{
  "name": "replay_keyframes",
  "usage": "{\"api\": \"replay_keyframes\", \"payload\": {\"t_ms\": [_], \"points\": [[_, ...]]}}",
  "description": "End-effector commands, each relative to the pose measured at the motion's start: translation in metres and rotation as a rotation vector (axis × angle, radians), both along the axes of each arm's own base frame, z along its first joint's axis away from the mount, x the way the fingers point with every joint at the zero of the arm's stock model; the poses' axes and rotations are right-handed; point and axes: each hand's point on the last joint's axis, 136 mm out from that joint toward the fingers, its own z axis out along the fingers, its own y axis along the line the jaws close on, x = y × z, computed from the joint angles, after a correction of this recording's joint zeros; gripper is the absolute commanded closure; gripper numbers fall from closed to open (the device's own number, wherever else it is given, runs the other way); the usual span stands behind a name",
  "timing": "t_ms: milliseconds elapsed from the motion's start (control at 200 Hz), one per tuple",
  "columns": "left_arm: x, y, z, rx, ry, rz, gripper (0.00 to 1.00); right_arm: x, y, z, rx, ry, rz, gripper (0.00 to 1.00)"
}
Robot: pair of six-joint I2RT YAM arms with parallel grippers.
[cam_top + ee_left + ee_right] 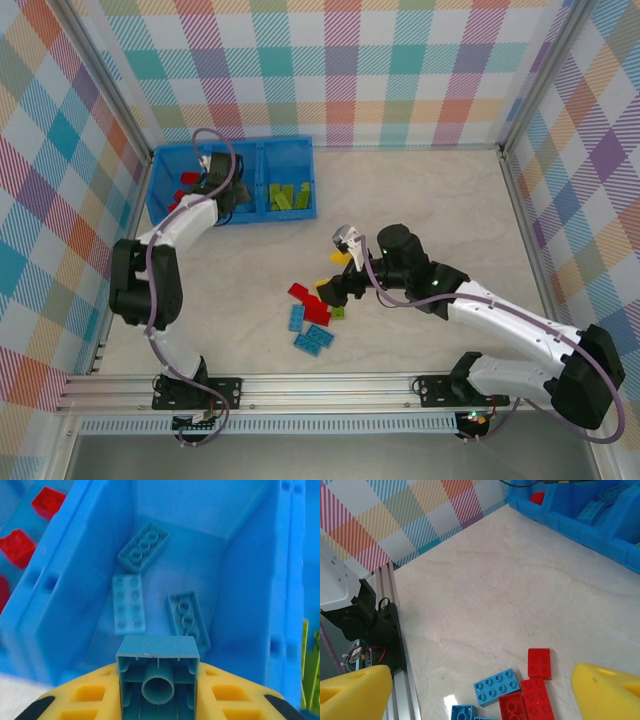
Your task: Sort the legos into containers by color
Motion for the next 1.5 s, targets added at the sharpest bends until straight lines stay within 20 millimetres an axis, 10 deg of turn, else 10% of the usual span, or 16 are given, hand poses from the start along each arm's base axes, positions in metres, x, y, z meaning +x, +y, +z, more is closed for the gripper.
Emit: {"api": "replay_keyframes", "payload": {"t_ms": [0,265,490,625,855,1495], "points": [[0.026,-0.005,0.003,-0.056,0.000,-0.038,0.61,-0.001,-0.001,0.006,0.012,-0.046,-0.001,0.07],[0.024,-0.013,0.053,-0.131,-0.073,-0.076,0.39,0.001,-0.003,0.004,0.002,-0.031,-0.023,0.07],[-0.064,-0.066,0.089,-0.362,-0.190,-0.125,0.36,0.016,-0.002,-0.004,0.002,-0.047,-0.091,0.06],[-0.134,-0.116,0.072,-0.448,-0.142,-0.139,0.35,0.024,-0.007,-0.004,0.026,-0.107,-0.139,0.06],[-0.228,-0.135,-0.016,-0.435,0.209,0.161,0.37,0.008,-0.010,-0.016,-0.007,-0.259,-0.030,0.05],[-0.236,-0.191,-0.114,-0.463,0.511,0.206,0.26,-0.016,-0.021,-0.034,0.003,-0.326,0.042,0.00]]}}
